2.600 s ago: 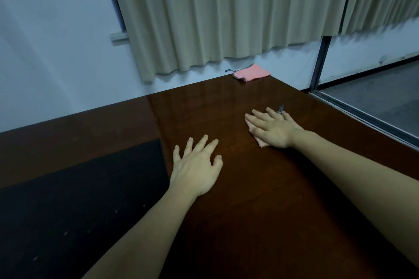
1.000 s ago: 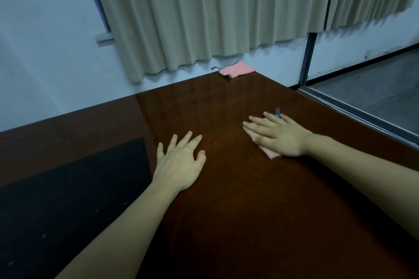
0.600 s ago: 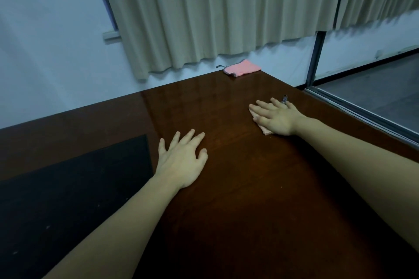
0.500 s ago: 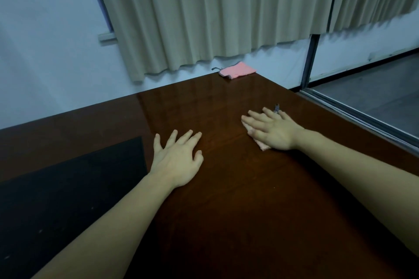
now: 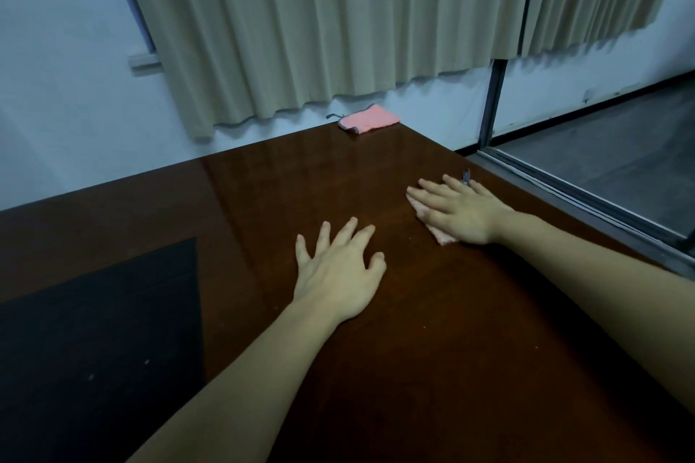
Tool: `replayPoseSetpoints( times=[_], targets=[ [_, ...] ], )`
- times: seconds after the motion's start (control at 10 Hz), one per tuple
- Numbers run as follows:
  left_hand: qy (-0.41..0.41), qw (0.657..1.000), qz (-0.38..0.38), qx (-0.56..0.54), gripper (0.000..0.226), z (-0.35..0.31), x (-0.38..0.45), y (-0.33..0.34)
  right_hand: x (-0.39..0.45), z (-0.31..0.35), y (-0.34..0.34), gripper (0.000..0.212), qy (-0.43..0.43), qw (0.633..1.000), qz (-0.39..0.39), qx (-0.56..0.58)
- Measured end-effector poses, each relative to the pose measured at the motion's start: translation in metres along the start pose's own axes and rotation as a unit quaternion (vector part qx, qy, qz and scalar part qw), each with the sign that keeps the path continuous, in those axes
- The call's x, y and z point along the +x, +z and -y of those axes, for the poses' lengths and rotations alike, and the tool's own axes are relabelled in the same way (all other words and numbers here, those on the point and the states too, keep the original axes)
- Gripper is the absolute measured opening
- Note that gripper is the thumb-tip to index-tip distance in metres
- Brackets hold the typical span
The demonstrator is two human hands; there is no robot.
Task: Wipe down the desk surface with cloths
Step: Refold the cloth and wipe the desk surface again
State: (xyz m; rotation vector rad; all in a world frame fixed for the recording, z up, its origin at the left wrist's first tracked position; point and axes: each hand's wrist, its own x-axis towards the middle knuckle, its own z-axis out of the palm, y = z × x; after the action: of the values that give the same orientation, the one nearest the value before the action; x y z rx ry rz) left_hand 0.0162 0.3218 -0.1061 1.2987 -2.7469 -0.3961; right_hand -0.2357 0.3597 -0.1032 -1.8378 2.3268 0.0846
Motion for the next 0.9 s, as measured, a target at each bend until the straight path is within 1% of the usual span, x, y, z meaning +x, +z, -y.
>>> replayPoseSetpoints(
  times=[0.1,0.2,0.3,0.4,0.6,0.7,0.8,0.9],
  targets=[
    [0.006,1.000,0.003,0.007,0.057,0.002,-0.002,0.000,0.026,-0.014,-0.006,0.058,0.037,0.999,-0.003,0.008],
    [0.005,1.000,0.003,0.010,0.057,0.002,-0.002,0.000,0.042,-0.022,-0.011,0.058,0.056,0.998,-0.008,0.017],
    [0.004,1.000,0.001,0.011,0.057,0.000,-0.002,0.000,0.041,-0.021,-0.012,0.058,0.057,0.998,-0.004,0.019],
    [0.003,1.000,0.002,0.013,0.057,0.000,-0.002,0.000,0.025,-0.016,-0.009,0.059,0.040,0.999,0.002,0.011],
    [0.002,1.000,0.003,0.018,0.057,-0.001,-0.003,-0.001,-0.052,0.001,0.009,0.061,-0.067,0.998,0.015,-0.008],
    [0.002,1.000,0.003,0.020,0.057,0.000,-0.002,-0.001,-0.072,-0.002,0.012,0.062,-0.085,0.996,0.017,-0.002],
    [0.000,1.000,0.003,0.021,0.057,-0.001,-0.002,-0.001,-0.061,-0.012,0.009,0.063,-0.070,0.997,0.016,0.003],
    [-0.001,1.000,0.005,0.020,0.057,-0.002,-0.003,-0.002,-0.034,-0.026,0.004,0.065,-0.036,0.999,0.010,-0.002]
  ],
)
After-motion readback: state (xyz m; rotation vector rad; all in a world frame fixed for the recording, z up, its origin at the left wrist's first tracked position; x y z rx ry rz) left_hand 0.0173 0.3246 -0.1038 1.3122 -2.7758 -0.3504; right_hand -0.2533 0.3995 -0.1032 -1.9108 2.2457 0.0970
